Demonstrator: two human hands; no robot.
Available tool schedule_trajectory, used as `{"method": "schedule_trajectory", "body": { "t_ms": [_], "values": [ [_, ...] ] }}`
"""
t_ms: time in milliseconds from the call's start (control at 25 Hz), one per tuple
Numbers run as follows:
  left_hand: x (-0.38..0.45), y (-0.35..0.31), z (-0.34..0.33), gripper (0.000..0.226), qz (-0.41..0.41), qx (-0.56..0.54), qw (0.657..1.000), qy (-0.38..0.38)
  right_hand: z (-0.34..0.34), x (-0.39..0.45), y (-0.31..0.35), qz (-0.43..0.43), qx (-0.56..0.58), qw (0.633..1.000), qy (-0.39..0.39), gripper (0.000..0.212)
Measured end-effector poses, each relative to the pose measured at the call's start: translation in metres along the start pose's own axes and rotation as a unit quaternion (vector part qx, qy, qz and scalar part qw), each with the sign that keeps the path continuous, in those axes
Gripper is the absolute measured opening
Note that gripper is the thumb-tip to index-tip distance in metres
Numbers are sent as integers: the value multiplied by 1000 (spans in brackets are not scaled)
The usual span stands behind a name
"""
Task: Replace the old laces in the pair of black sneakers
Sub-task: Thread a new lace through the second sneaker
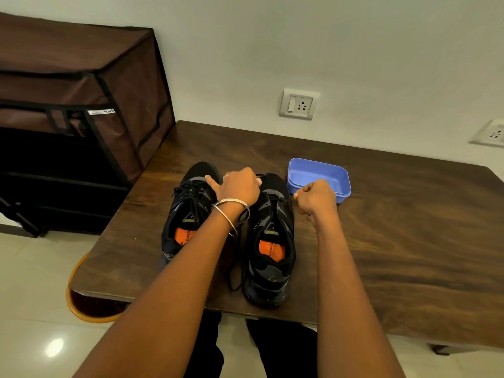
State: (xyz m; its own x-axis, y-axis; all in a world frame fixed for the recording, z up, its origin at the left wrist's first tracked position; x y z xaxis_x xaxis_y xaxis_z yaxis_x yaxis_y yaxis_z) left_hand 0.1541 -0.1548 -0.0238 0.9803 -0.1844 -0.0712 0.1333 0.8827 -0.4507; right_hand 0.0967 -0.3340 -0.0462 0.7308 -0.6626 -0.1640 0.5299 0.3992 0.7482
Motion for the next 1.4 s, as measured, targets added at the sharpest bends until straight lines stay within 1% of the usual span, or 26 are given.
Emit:
{"method": "schedule_trajectory", "body": {
  "t_ms": [80,160,200,280,360,400,480,520,600,640,680,720,760,800,880,920,960,1040,1080,1120,1160,1200,1280,1320,1360,1400],
  "values": [
    [4,-4,-12,19,11,-68,997,35,1,0,1,0,21,1000,10,12],
    [8,-9,-16,18,6,-160,986,43,1,-1,2,-4,32,999,35,10],
    [9,-13,-13,19,-7,-240,970,46,1,-2,2,-9,45,998,44,13],
    [7,-23,-2,22,-51,-386,920,52,3,-7,6,-10,84,996,42,20],
    [-4,-39,10,19,-109,-448,884,74,10,-18,17,-9,158,987,35,25],
    [-11,-49,18,16,-142,-452,877,83,13,-25,22,-27,211,976,48,28],
    [-25,-66,30,13,-197,-458,862,94,15,-37,32,-81,331,934,106,32],
    [-28,-71,34,11,-217,-460,855,102,15,-40,37,-101,400,899,145,33],
    [-31,-75,36,8,-238,-461,846,124,19,-45,47,-109,548,802,210,32],
    [-30,-74,35,9,-241,-455,848,129,24,-45,50,-101,616,754,206,29],
    [-30,-72,33,11,-239,-447,853,123,32,-43,50,-88,663,721,178,24],
    [-27,-67,30,13,-228,-436,864,107,41,-40,49,-71,687,710,137,19],
    [-23,-58,27,15,-205,-422,879,81,52,-38,46,-52,693,714,90,18],
    [-16,-45,24,16,-175,-403,897,47,60,-37,43,-37,683,728,44,22],
    [-3,-16,19,13,-121,-348,929,-25,73,-33,32,-26,636,770,-34,31],
    [2,-3,18,12,-101,-316,941,-60,79,-31,25,-26,612,787,-67,33],
    [5,10,18,13,-78,-283,951,-97,84,-29,20,-24,596,797,-97,34],
    [4,28,22,18,-12,-213,963,-164,90,-26,12,-11,572,808,-143,33],
    [3,33,25,19,16,-165,968,-187,90,-26,10,-4,549,822,-153,31],
    [4,33,27,17,20,-116,973,-199,88,-27,10,2,519,842,-150,30],
    [4,27,29,20,-7,-84,978,-191,82,-27,13,8,485,864,-132,29],
    [5,16,28,28,-65,-80,981,-165,74,-29,18,15,455,885,-98,28],
    [-2,-17,22,45,-195,-131,970,-64,54,-35,34,40,413,910,-16,25],
    [-9,-31,18,46,-234,-156,959,-10,46,-38,42,52,398,916,15,23],
    [-15,-41,14,42,-256,-168,952,22,41,-40,48,61,383,921,34,21],
    [-18,-45,11,35,-258,-172,950,29,38,-42,52,67,372,925,41,20]
  ]
}}
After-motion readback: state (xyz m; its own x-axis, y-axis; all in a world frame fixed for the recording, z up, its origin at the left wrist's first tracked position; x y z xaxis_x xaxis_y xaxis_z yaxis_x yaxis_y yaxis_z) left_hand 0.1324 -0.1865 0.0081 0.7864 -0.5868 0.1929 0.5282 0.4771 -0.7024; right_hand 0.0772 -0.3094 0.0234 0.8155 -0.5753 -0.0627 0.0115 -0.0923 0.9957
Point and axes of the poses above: each hand's wrist, its own x-axis towards the middle knuckle, its own z-axis out of the back of the hand, y = z × x, the point moved 5 cm from there along x, towards the middle knuckle, and after that the axes turned 4 degrees about x, right-handed, at the moved point
